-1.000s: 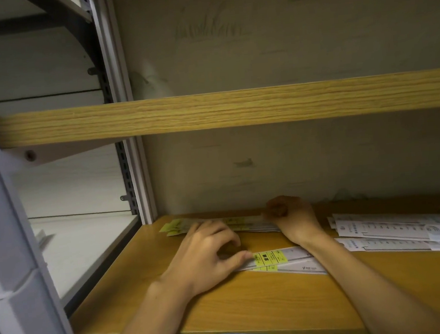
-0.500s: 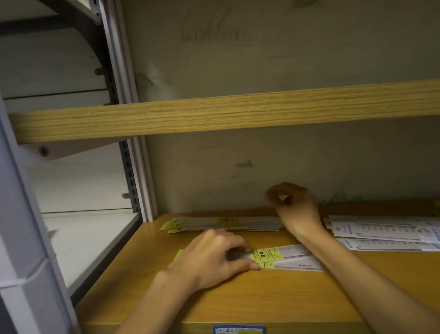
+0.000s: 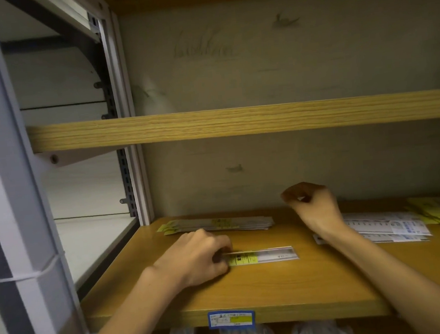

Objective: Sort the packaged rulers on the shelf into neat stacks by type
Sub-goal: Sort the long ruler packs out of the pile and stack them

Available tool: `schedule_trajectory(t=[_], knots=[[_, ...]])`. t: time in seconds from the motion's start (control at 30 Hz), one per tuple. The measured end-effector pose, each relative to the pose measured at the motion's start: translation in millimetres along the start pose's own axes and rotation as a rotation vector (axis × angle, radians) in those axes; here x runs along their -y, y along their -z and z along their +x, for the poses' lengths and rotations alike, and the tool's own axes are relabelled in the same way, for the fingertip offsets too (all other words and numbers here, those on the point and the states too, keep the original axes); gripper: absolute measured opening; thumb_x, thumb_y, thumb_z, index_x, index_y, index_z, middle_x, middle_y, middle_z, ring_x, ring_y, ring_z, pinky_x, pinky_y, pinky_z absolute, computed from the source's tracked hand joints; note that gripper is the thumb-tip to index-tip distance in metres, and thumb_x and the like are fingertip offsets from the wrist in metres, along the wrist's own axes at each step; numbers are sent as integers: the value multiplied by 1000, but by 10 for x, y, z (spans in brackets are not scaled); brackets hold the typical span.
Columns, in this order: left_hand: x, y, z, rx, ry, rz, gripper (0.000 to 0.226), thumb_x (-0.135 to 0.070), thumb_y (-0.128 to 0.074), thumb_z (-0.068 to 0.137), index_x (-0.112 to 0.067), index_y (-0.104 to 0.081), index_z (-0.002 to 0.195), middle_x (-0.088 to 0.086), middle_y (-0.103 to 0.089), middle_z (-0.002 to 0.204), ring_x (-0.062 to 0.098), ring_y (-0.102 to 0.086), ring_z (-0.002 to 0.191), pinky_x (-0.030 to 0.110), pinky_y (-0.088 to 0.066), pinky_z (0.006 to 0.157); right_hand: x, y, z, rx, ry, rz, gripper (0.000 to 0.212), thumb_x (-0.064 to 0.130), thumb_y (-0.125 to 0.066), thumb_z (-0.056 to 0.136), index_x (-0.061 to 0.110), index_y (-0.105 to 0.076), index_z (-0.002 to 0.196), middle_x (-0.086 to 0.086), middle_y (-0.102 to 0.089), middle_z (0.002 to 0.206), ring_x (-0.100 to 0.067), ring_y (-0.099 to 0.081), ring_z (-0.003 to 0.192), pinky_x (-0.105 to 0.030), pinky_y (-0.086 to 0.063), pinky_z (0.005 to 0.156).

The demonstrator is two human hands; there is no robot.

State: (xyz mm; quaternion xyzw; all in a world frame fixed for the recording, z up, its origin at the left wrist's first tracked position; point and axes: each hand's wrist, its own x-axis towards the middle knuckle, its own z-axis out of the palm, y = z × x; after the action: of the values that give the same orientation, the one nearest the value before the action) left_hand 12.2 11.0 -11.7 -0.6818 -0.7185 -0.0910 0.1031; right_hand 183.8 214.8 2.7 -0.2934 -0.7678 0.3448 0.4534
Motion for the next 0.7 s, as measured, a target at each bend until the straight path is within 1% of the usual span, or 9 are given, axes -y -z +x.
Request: schedule_trajectory(t=[0.1, 0.17, 0.23, 0.3, 0.37, 0.43, 0.53, 0.63, 0.7], knots=[[-22, 15, -3, -60, 19, 47, 25, -39, -51, 94, -33, -50, 118, -11, -58, 103, 6, -55, 88, 21, -45, 73, -11, 54, -44, 14, -25, -13, 8, 26, -73, 84, 23, -73, 91, 5, -71, 93, -13, -63, 97, -27, -47, 86], [-21, 23, -3, -163, 30, 101, 23, -33, -50, 94, -31, -51, 117, -7, -61, 104, 11, -58, 88, 26, -50, 73, 31, 91, -100, 40, -35, -19, 2, 28, -71, 84, 27, -71, 83, 7, -71, 89, -13, -63, 95, -27, -46, 85], [-5, 24, 22, -324, -4, 178, 21, -24, -52, 90, -25, -58, 110, -3, -65, 93, 18, -62, 80, 31, -52, 63, 98, 124, -161, 76, -69, 1, 15, 37, -67, 87, 23, -71, 83, 5, -72, 84, -14, -64, 89, -28, -46, 80], [-17, 39, 45, -485, -23, 217, 19, -19, -55, 83, -21, -63, 101, -2, -67, 81, 20, -63, 71, 31, -50, 54, 212, 157, -221, 131, -148, 29, 25, 46, -60, 89, 22, -67, 90, 1, -73, 77, -13, -63, 76, -29, -47, 73], [-47, 63, 66, -565, -35, 244, 19, -16, -58, 81, -19, -65, 98, -2, -67, 79, 19, -64, 69, 31, -50, 55, 331, 188, -272, 214, -269, 79, 24, 50, -55, 92, 27, -59, 95, -3, -74, 76, -11, -57, 61, -25, -46, 58], [-84, 70, 70, -594, -43, 248, 19, -12, -63, 81, -18, -65, 100, -1, -69, 83, 20, -65, 72, 33, -52, 60, 421, 201, -306, 295, -390, 220, 16, 41, -55, 94, 25, -56, 100, -7, -74, 75, -10, -54, 53, -21, -39, 48], [-118, 63, 63, -599, -43, 236, 20, -17, -55, 84, -19, -65, 101, -1, -69, 88, 20, -66, 77, 36, -54, 65, 463, 176, -342, 329, -462, 449, 17, 19, -61, 93, 9, -61, 107, -11, -72, 74, -12, -56, 55, -24, -39, 52], [-145, 42, 43, -613, -47, 247, 22, -24, -45, 88, -21, -64, 100, -3, -69, 94, 18, -65, 85, 35, -49, 74, 427, 148, -363, 268, -449, 492, 18, 9, -65, 90, 5, -64, 107, -10, -68, 76, -11, -56, 57, -23, -42, 53], [-142, 38, 21, -643, -54, 235, 15, -30, -48, 90, -22, -60, 95, -4, -64, 92, 16, -59, 82, 31, -43, 72, 379, 146, -354, 223, -439, 452, 20, 10, -66, 89, 7, -63, 109, -7, -64, 78, -8, -55, 55, -20, -43, 50]])
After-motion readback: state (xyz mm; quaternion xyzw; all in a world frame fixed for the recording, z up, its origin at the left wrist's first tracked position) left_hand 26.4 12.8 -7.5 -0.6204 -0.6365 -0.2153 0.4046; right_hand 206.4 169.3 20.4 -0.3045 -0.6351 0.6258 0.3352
